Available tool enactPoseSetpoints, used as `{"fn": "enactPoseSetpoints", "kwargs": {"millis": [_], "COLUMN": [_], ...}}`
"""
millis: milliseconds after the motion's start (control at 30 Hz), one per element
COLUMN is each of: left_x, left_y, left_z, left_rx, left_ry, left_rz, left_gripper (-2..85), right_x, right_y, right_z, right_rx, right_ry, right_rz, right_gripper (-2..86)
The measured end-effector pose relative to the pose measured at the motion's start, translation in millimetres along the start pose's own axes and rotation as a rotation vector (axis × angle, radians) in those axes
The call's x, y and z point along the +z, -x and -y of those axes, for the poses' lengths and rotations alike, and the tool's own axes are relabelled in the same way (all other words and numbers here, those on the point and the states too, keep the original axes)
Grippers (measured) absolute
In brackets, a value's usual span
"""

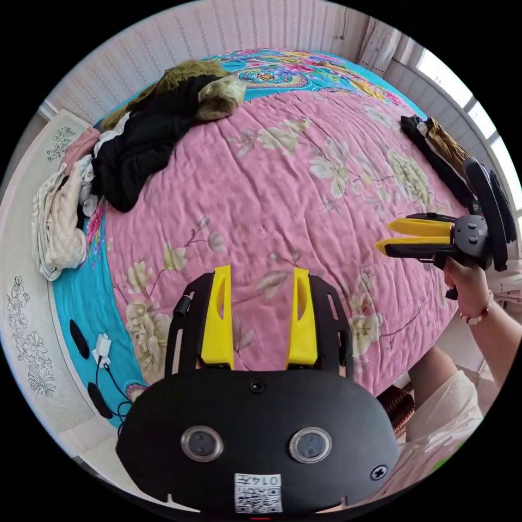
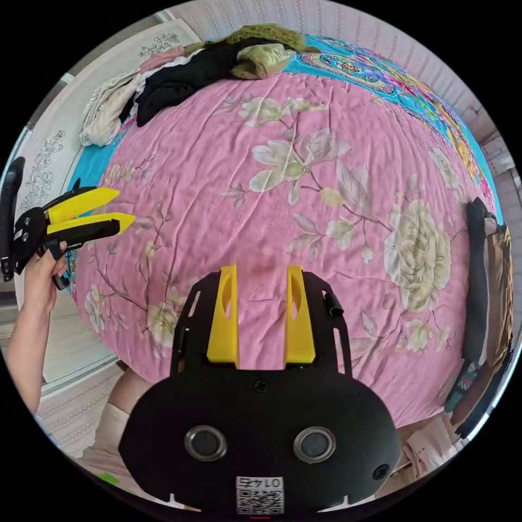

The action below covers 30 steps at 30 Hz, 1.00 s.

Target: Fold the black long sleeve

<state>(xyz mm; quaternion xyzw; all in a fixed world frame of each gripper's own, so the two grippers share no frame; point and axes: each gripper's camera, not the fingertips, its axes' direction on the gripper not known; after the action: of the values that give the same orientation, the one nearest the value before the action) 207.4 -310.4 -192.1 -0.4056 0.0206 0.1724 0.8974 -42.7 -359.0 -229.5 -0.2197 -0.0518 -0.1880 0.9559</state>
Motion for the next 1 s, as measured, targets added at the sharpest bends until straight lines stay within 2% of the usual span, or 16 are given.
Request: {"fn": "enactPoseSetpoints", "kwargs": {"millis": [133, 400, 667, 767, 900, 1000], "left_x": [50.7, 93.5, 128.3, 127.5, 123.2, 132.8], "left_y": [6.3, 33.6, 76.5, 100.0, 140.5, 176.2], "left_z": [-26.0, -72.0, -97.1, -113.4, -146.3, -176.9], "left_rx": [-0.025, -0.037, -0.09, -0.146, -0.229, -0.296], "left_ry": [0.03, -0.099, -0.067, -0.148, -0.221, -0.208], "left_rz": [-0.034, -0.053, -0.144, -0.214, -0.135, -0.042], "left_gripper": [16.2, 16.2, 15.5, 14.1, 15.5, 15.3], "right_x": [13.1, 19.9, 15.3, -0.3, -19.8, -33.1], "right_y": [28.9, 72.0, 97.9, 109.4, 134.2, 159.1], "right_z": [20.7, 66.4, 121.6, 145.5, 189.8, 238.3], "right_rx": [0.011, -0.012, -0.031, -0.071, -0.177, -0.262], "right_ry": [-0.04, -0.064, -0.003, -0.036, -0.083, -0.138], "right_rz": [-0.053, -0.084, -0.014, 0.025, 0.027, 0.047], "right_gripper": [13.1, 13.1, 13.4, 13.8, 15.9, 17.7]}}
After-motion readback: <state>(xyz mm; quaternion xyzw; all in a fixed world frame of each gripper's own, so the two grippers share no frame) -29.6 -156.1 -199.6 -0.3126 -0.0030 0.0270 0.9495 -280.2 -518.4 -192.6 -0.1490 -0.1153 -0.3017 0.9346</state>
